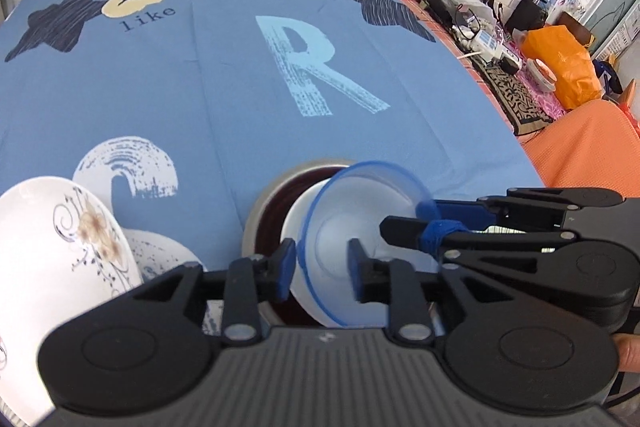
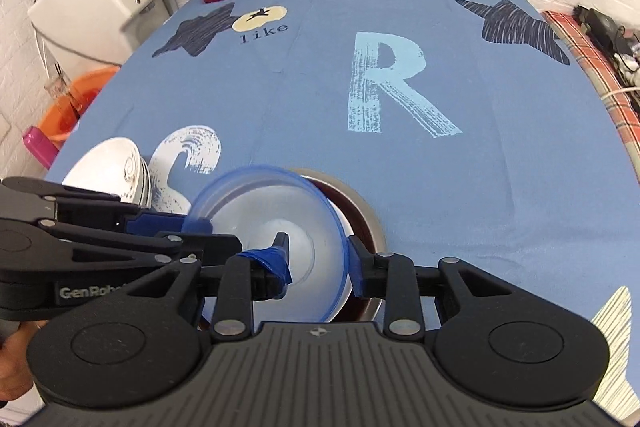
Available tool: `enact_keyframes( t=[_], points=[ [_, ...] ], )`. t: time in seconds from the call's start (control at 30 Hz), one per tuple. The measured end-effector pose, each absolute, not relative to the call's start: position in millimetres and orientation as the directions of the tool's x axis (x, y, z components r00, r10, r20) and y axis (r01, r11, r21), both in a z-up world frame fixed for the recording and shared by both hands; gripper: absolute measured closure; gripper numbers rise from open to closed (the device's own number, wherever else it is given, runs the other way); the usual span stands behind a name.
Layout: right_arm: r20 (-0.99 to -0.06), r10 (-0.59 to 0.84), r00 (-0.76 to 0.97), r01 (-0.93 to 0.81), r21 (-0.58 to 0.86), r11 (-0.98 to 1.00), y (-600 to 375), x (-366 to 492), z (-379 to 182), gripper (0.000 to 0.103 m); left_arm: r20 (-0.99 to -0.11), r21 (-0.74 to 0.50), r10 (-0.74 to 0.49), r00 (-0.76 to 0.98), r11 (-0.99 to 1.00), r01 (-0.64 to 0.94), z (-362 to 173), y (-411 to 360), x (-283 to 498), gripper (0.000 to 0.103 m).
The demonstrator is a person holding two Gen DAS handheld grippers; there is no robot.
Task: Organize plates and bowls
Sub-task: 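Lower the blue bowl into the red bowl and open the right tool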
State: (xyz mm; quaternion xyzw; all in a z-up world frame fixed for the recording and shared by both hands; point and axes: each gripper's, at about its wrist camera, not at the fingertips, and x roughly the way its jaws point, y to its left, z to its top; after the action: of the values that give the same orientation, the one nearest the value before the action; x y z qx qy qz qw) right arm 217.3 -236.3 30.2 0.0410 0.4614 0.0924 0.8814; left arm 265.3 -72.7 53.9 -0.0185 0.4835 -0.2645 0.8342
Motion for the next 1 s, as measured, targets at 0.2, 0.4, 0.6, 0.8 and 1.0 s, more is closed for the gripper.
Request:
enact_keyframes(
  t=[0.2,0.4,0.6,0.8,1.0],
  points=[
    [-0.757,0.199,0.623,-0.060,0.208,0.976,-255.0,210.2,31.0,0.088,-0.760,-0.234,-0.441,0.478,0.871,0.431,70.5,-61.7,260.1,0.047],
    [-0.684,0.245,0.688,-0.039,0.303,0.952,-255.1,194.4,26.0,0.086,-0.714,-0.197,-0.424,0.557,0.885,0.421,73.1,-53.1,241.7,0.047],
    [-0.578,0.243,0.779,-0.024,0.361,0.932,-245.4,166.9,27.5,0.084,-0.646,-0.150,-0.350,0.678,0.930,0.336,73.2,-43.5,212.1,0.044],
    [-0.487,0.187,0.853,0.030,0.404,0.914,-232.8,135.8,29.0,0.083,-0.562,-0.050,-0.225,0.796,0.970,0.239,77.8,-38.2,173.8,0.041],
    [-0.433,0.113,0.894,0.098,0.435,0.895,-227.0,98.4,23.3,0.081,-0.553,-0.026,-0.188,0.812,0.978,0.209,73.2,-30.1,146.4,0.041]
  ],
)
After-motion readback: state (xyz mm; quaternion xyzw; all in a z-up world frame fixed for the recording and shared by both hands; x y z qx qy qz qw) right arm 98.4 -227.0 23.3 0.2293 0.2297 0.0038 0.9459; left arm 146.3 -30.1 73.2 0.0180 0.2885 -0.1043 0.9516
